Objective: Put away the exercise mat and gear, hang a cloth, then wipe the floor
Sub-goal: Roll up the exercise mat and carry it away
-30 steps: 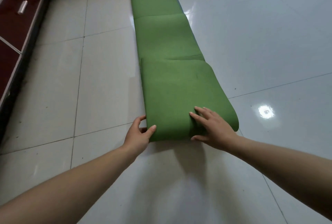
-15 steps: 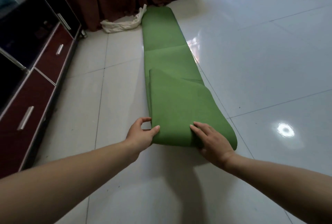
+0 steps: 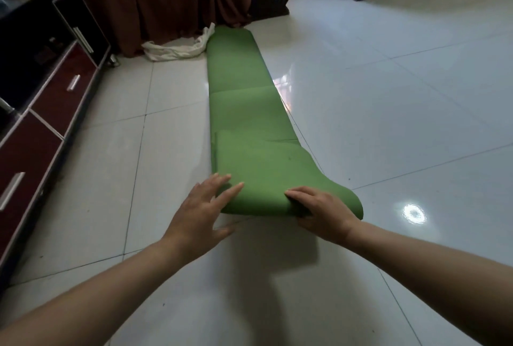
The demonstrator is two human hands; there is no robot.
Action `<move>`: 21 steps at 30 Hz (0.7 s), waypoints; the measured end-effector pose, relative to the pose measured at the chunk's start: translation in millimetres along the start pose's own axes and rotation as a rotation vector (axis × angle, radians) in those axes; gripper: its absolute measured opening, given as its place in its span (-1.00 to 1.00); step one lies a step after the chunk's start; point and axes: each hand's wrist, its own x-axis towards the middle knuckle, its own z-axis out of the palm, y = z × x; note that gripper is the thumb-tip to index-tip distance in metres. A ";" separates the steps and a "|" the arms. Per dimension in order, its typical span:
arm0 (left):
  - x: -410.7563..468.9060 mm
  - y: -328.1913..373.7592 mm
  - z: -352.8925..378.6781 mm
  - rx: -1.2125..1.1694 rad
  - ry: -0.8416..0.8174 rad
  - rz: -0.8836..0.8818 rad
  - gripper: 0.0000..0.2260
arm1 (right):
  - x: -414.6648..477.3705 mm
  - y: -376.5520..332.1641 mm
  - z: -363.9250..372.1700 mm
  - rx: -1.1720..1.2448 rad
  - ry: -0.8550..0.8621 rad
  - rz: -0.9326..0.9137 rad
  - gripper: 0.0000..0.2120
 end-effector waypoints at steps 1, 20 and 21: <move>3.9 -2.1 -3.0 0.025 0.007 0.063 -0.30 | 0.8 0.7 -4.4 0.005 0.007 0.000 -0.50; 13.8 -12.6 -27.3 -0.227 0.122 0.033 -0.62 | -3.6 15.8 -42.3 -0.194 0.148 -0.124 -0.54; 12.3 -13.7 -28.6 -0.248 0.128 0.026 -0.62 | -4.8 15.2 -42.7 -0.199 0.155 -0.119 -0.54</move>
